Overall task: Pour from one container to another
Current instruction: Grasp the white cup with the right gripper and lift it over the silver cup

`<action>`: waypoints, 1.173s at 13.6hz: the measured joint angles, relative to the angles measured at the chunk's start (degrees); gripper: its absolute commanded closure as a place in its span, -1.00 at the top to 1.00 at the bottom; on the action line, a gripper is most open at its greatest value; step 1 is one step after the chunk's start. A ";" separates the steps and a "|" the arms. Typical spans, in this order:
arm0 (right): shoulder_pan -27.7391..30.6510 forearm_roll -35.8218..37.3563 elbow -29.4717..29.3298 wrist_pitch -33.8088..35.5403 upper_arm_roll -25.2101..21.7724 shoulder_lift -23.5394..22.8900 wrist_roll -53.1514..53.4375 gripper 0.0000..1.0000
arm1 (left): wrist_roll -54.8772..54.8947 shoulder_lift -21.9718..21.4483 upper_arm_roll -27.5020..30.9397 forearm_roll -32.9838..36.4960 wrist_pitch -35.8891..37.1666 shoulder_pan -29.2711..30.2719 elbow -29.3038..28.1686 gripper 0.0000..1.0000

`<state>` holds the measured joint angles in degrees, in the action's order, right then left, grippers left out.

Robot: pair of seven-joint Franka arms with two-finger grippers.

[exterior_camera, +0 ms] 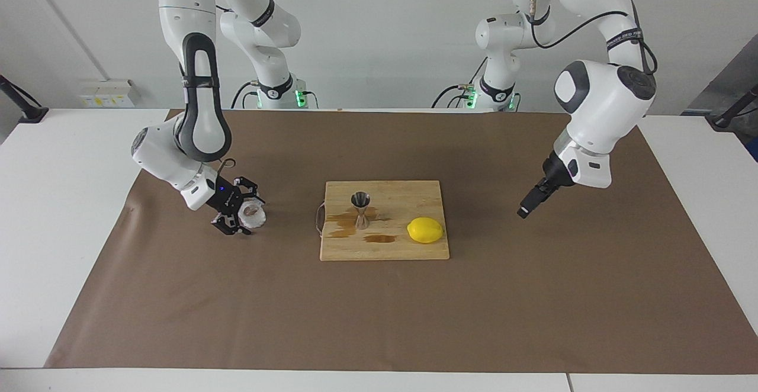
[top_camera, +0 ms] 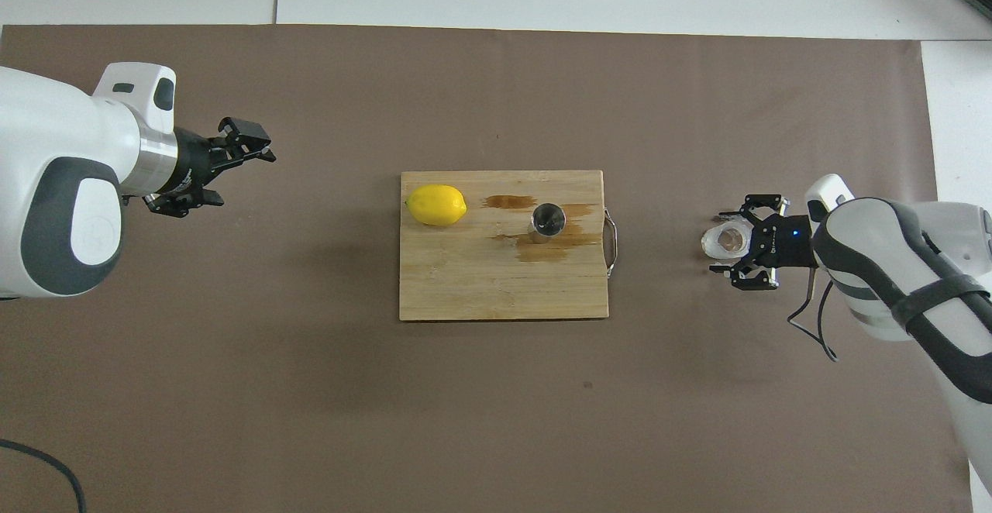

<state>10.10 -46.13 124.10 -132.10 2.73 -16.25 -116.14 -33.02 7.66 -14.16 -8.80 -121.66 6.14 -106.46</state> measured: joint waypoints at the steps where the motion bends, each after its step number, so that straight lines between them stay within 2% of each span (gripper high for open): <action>1: 0.01 0.00 -0.31 0.00 0.00 0.00 0.00 0.01 | 4.23 -0.05 0.00 1.75 0.68 0.82 0.70 1.00; 2: 0.01 0.00 -0.54 0.00 0.00 0.01 0.00 -0.12 | 7.17 -0.20 0.02 3.81 1.05 1.17 1.30 1.00; 3: 0.01 -0.01 -0.65 0.00 0.00 0.01 0.00 -0.15 | 9.00 -0.54 0.02 5.67 1.16 1.21 1.71 1.00; 6: -0.04 -0.01 -0.70 0.01 0.06 0.03 0.00 -0.16 | 16.42 -3.25 -0.01 7.86 2.76 2.44 2.34 1.00; 8: -0.81 -0.01 -1.16 0.01 0.20 0.54 -0.05 -0.16 | 22.09 -5.13 0.10 7.87 7.16 4.18 4.10 1.00; 10: -3.50 0.06 -1.73 0.02 0.28 2.61 1.24 -0.16 | 25.06 -6.20 0.16 7.87 13.58 4.93 8.17 1.00; 13: -8.19 3.92 -3.24 0.02 0.38 5.59 9.33 -0.16 | 27.08 -6.35 0.94 7.88 20.05 4.14 12.36 1.00; 16: -13.01 8.87 -5.26 0.11 0.48 7.86 19.36 -0.16 | 29.09 -6.37 5.87 7.88 24.06 -0.52 14.24 1.00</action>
<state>-2.91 -37.26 118.84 -131.99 3.21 -8.39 -96.78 -3.93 1.29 -8.29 -0.92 -97.60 5.62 -92.21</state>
